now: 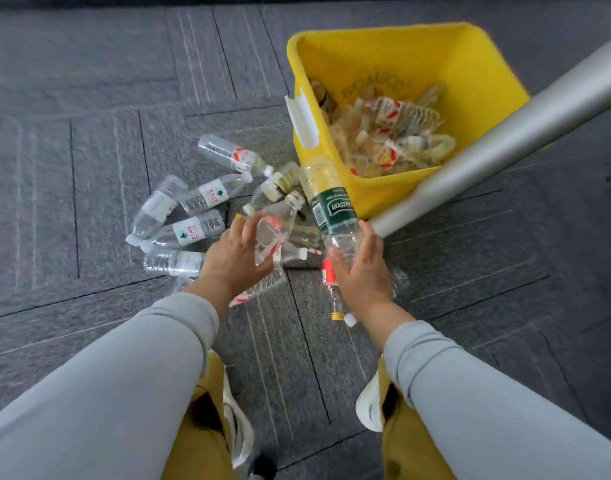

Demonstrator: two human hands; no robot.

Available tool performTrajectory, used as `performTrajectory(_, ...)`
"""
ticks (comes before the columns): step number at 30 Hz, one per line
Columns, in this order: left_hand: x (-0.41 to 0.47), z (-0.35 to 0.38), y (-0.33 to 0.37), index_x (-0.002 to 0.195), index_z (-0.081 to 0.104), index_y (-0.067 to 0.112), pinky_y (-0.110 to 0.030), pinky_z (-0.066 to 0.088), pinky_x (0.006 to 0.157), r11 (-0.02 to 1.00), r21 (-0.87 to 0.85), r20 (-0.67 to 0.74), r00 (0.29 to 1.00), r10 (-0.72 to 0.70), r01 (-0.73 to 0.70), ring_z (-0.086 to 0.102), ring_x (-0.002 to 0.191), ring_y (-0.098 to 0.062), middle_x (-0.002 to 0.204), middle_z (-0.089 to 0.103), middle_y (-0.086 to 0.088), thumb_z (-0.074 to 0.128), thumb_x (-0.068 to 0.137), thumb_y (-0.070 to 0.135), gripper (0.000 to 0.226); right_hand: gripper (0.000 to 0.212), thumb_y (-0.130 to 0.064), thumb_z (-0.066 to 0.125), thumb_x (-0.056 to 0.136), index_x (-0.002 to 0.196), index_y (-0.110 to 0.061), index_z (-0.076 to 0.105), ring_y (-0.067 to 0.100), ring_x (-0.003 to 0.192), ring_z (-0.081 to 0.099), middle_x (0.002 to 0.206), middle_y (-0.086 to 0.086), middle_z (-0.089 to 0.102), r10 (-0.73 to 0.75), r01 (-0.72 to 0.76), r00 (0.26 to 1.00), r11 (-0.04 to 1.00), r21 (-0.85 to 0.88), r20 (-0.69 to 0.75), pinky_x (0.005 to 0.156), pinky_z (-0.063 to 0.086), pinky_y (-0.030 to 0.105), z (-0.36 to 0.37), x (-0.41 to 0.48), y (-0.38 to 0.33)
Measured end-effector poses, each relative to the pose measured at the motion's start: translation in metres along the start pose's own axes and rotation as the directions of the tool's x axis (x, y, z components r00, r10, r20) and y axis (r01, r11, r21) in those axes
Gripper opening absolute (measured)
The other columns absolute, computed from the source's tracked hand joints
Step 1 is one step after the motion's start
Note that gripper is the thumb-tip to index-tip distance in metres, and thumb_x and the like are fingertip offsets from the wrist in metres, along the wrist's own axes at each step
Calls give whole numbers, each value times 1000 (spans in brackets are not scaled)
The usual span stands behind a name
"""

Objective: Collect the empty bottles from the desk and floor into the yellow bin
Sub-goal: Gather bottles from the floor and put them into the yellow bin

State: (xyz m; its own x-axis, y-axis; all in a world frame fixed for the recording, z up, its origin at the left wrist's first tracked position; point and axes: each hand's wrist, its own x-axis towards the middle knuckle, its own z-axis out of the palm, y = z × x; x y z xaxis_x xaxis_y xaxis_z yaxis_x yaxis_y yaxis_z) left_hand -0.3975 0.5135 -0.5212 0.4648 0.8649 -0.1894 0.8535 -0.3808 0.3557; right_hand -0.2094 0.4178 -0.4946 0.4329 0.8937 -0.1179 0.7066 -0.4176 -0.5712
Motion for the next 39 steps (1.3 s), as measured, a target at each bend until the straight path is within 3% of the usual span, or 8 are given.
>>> performTrajectory(7, 9, -57, 34, 145, 20, 16, -45, 54, 81, 988, -153, -144, 988, -56, 33, 52, 112, -31, 133, 38, -12, 54, 88, 46, 73, 66, -36, 54, 92, 144, -12, 21, 31, 120, 47, 140, 16, 37, -102, 106, 981, 994, 11, -162, 91, 47, 41, -58, 34, -43)
performTrajectory(11, 20, -88, 60, 146, 21, 14, -41, 51, 81, 983, -182, -209, 977, -26, -13, 49, 116, -31, 132, 39, -14, 56, 89, 42, 73, 72, -44, 48, 93, 148, -19, 10, 34, 131, 35, 150, 16, 24, -30, 13, 957, 998, -62, -290, 100, 41, 46, -113, 97, -66)
performTrajectory(15, 36, -126, 82, 146, 20, 17, -38, 50, 82, 987, -138, -264, 963, 48, -87, 49, 116, -28, 135, 38, -9, 52, 91, 44, 69, 66, -43, 39, 97, 150, -23, 5, 35, 140, 19, 156, 13, 10, 55, -79, 976, 991, -105, -209, 110, 26, 47, -150, 119, -75)
performTrajectory(19, 56, -151, 96, 148, 14, 20, -41, 50, 90, 991, -52, -241, 965, 104, -120, 47, 120, -28, 139, 36, -7, 49, 91, 46, 71, 62, -31, 47, 95, 147, -20, 15, 31, 133, 33, 150, 12, 27, 40, -55, 983, 995, -80, -179, 102, 36, 42, -156, 94, -65)
performTrajectory(25, 72, -154, 132, 149, 6, 25, -41, 46, 94, 979, 97, -88, 978, 188, -179, 41, 128, -29, 149, 28, -2, 47, 92, 47, 73, 63, -26, 50, 93, 147, -19, 18, 29, 131, 38, 149, 9, 31, 113, -119, 992, 988, -101, -60, 99, 43, 42, -149, 66, -35)
performTrajectory(29, 118, -172, 180, 149, 1, 31, -48, 24, 113, 945, 232, -157, 949, 272, -232, 19, 142, -29, 157, 14, -3, 45, 93, 49, 75, 57, -23, 51, 93, 144, -20, 25, 29, 128, 41, 145, 7, 37, 82, -88, 995, 990, -108, -56, 94, 44, 41, -162, 57, -23)
performTrajectory(32, 133, -177, 206, 149, 0, 32, -53, 13, 115, 945, 248, -165, 952, 259, -214, 7, 145, -31, 158, 7, -5, 49, 91, 49, 78, 54, -21, 52, 92, 142, -17, 28, 30, 127, 41, 143, 9, 39, 66, -76, 994, 989, -126, -83, 93, 43, 41, -175, 48, -16)
performTrajectory(39, 67, -128, 199, 146, 17, 23, -41, 27, 107, 913, 314, -78, 952, 297, -260, 26, 135, -28, 149, 25, -5, 47, 92, 46, 66, 55, -25, 47, 94, 143, -16, 23, 29, 128, 37, 145, 7, 34, 97, -100, 995, 968, -230, -22, 94, 44, 43, -185, 14, 0)
